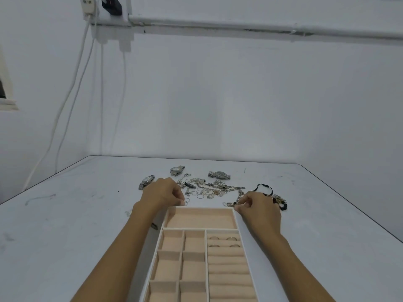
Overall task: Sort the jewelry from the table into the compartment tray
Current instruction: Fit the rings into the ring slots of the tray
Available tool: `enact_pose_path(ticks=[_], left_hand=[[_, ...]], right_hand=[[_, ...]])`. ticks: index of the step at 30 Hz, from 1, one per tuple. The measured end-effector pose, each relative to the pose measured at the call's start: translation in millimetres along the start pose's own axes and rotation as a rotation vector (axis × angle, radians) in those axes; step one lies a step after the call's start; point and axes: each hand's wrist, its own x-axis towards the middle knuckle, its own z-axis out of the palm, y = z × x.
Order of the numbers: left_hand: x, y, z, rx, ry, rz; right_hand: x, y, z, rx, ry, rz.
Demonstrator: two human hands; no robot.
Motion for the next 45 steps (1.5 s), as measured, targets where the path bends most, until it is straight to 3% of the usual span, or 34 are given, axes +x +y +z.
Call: enact_pose_path(ticks=[4, 10, 18, 22, 33, 45], left_hand=[[-1.2, -1.3, 3.5, -0.1, 0.001, 0.008], [-24.6, 0.8, -3.2, -0.341, 0.177, 0.055], [-80.7, 36.5, -9.5, -0.653, 0.162, 0.233], [-99.8, 43.8, -0.1, -0.564, 0.04, 0.322], [-118.1, 55.9, 5.3, -0.212, 0.028, 0.384], [-118.6, 53.7, -0.1, -0.079, 0.022, 0.509]], right_hand=[[-1.8, -0.2, 0.3, -0.011, 0.031, -0.034], [-8.0, -2.2, 4.2, -0.066, 0.06, -0.131], [-16.6, -5.4, 4.5, -0.114, 0.101, -0.241], [-28.2, -6.9, -3.8, -0.006, 0.112, -0.267], [-51.0, 2.7, -24.5, 0.528, 0.042, -0.022], [-47.9, 4.9, -25.2, 0.608, 0.053, -0.001]])
